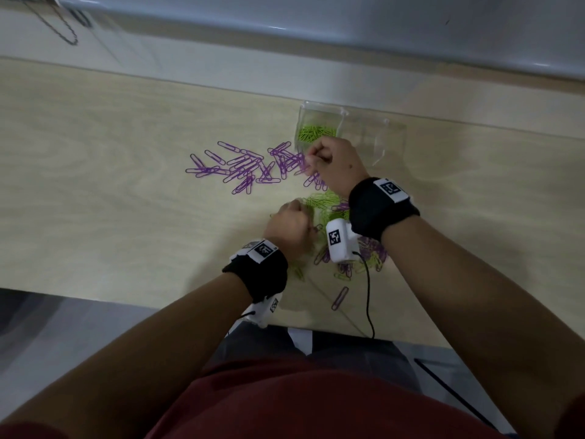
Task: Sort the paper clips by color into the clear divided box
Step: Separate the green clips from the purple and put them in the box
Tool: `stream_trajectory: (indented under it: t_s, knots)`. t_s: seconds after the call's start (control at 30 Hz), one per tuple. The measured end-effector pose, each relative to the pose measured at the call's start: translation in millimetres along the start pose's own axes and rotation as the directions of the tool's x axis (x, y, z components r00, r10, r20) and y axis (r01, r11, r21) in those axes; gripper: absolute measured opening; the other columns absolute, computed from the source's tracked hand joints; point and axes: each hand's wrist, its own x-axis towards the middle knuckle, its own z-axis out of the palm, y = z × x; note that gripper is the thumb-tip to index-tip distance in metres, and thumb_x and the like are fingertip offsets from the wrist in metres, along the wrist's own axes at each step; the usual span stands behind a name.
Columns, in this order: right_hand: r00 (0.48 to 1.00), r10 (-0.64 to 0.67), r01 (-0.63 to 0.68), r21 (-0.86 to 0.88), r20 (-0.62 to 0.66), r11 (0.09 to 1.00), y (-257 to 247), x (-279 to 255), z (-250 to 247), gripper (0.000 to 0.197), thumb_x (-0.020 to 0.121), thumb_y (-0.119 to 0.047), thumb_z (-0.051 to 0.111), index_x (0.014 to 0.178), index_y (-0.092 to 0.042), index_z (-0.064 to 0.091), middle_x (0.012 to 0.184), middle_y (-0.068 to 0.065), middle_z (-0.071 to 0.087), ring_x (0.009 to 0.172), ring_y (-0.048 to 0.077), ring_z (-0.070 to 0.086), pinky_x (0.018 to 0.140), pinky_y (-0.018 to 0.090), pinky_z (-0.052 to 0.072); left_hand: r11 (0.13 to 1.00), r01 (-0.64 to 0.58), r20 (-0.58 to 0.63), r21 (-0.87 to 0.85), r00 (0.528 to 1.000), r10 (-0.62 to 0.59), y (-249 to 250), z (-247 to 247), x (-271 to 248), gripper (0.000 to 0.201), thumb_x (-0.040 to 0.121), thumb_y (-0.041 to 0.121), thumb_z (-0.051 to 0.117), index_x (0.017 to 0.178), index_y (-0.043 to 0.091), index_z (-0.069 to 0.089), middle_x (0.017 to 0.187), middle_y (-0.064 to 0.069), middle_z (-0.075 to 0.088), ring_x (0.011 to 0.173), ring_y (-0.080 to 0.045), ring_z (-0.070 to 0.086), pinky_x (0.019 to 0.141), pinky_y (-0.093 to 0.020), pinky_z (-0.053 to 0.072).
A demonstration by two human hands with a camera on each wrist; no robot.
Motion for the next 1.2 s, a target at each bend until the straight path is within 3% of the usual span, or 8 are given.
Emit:
stream_trajectory:
  t_s: [0.33, 0.5, 0.7, 0.83, 0.93, 1.0, 1.1, 1.2]
  knots:
    - [0.953, -0.048, 0.222, -0.579, 0.3, 0.785, 34.6, -36.1, -0.9, 0.031, 0.082, -0.011, 0.07, 0.112, -0.007, 0.064, 0.108, 0.005, 0.053, 0.098, 0.017, 0.049, 0.089, 0.031, 0.041, 0.991, -0.06, -0.039, -0.119, 0.998, 0.056, -7.2, 9.7, -7.7, 0.015, 0.081, 0.016, 0.058, 0.089, 0.003, 0.054, 0.099, -0.016, 0.051, 0.095, -0.033, 0.049, 0.075, -0.042, 0.046]
    - [0.946, -0.117, 0.282, -0.595, 0.301, 0.753, 42.6, -42.3, 5.3, 0.026, 0.08, -0.006, 0.07, 0.106, -0.005, 0.067, 0.101, 0.008, 0.053, 0.099, 0.027, 0.048, 0.085, 0.041, 0.045, 0.995, -0.038, -0.005, -0.096, 0.999, 0.037, -0.9, 15.0, -3.8, 0.015, 0.082, 0.008, 0.053, 0.095, 0.0, 0.056, 0.105, -0.019, 0.052, 0.099, -0.036, 0.049, 0.081, -0.046, 0.046]
    - [0.952, -0.059, 0.236, -0.595, 0.302, 0.768, 42.8, -38.5, -4.6, 0.02, 0.085, -0.008, 0.066, 0.105, -0.007, 0.066, 0.106, 0.006, 0.057, 0.103, 0.023, 0.051, 0.084, 0.03, 0.038, 0.958, -0.036, 0.03, -0.284, 0.998, 0.046, -13.4, 3.3, -7.4, 0.012, 0.079, 0.011, 0.065, 0.075, 0.015, 0.054, 0.089, -0.009, 0.061, 0.086, -0.028, 0.057, 0.073, -0.035, 0.045]
    - [0.951, -0.021, 0.205, -0.575, 0.31, 0.792, 41.1, -40.2, -9.9, 0.023, 0.086, -0.011, 0.065, 0.108, -0.006, 0.066, 0.111, 0.01, 0.058, 0.107, 0.024, 0.051, 0.09, 0.032, 0.037, 0.817, -0.029, -0.087, -0.576, 0.996, -0.026, -34.0, -24.3, -14.8, 0.014, 0.074, 0.01, 0.075, 0.079, 0.011, 0.062, 0.077, -0.004, 0.066, 0.075, -0.01, 0.064, 0.069, -0.025, 0.049]
    - [0.953, -0.009, 0.191, -0.577, 0.302, 0.794, 41.6, -43.4, -6.7, 0.028, 0.088, -0.005, 0.062, 0.115, -0.003, 0.063, 0.115, 0.012, 0.055, 0.107, 0.025, 0.051, 0.087, 0.026, 0.037, 0.831, 0.0, -0.212, -0.556, 0.967, -0.142, -56.5, -42.6, -6.3, 0.016, 0.076, 0.007, 0.073, 0.088, 0.005, 0.062, 0.069, 0.006, 0.058, 0.061, 0.005, 0.054, 0.061, -0.007, 0.042]
    - [0.961, -0.008, 0.162, -0.541, 0.276, 0.825, 40.5, -49.7, -0.8, 0.03, 0.087, 0.003, 0.059, 0.118, 0.001, 0.06, 0.112, 0.013, 0.052, 0.1, 0.022, 0.052, 0.084, 0.024, 0.04, 0.888, 0.051, -0.256, -0.457, 0.949, -0.186, -73.8, -46.8, 2.6, 0.017, 0.076, 0.012, 0.074, 0.087, 0.006, 0.062, 0.073, 0.003, 0.059, 0.07, -0.005, 0.058, 0.059, -0.012, 0.04]
    - [0.947, -0.068, 0.246, -0.576, 0.313, 0.78, 41.5, -61.3, 6.3, 0.035, 0.087, 0.002, 0.06, 0.121, 0.002, 0.058, 0.11, 0.013, 0.051, 0.102, 0.026, 0.05, 0.088, 0.031, 0.043, 0.976, 0.0, -0.263, -0.217, 0.963, -0.059, -88.8, -42.2, 6.4, 0.042, 0.072, 0.029, 0.078, 0.104, 0.006, 0.063, 0.101, -0.009, 0.059, 0.096, -0.028, 0.057, 0.079, -0.027, 0.043]
    - [0.926, -0.043, 0.285, -0.618, 0.376, 0.733, 41.1, -67.9, 1.1, 0.061, 0.082, -0.029, 0.07, 0.134, -0.005, 0.048, 0.121, 0.01, 0.045, 0.114, 0.026, 0.039, 0.1, 0.039, 0.039, 0.992, -0.105, -0.102, -0.07, 0.99, 0.098, -75.3, -34.0, -8.6, 0.1, 0.057, 0.054, 0.079, 0.139, 0.017, 0.036, 0.131, -0.01, 0.039, 0.119, -0.027, 0.041, 0.091, -0.043, 0.049]
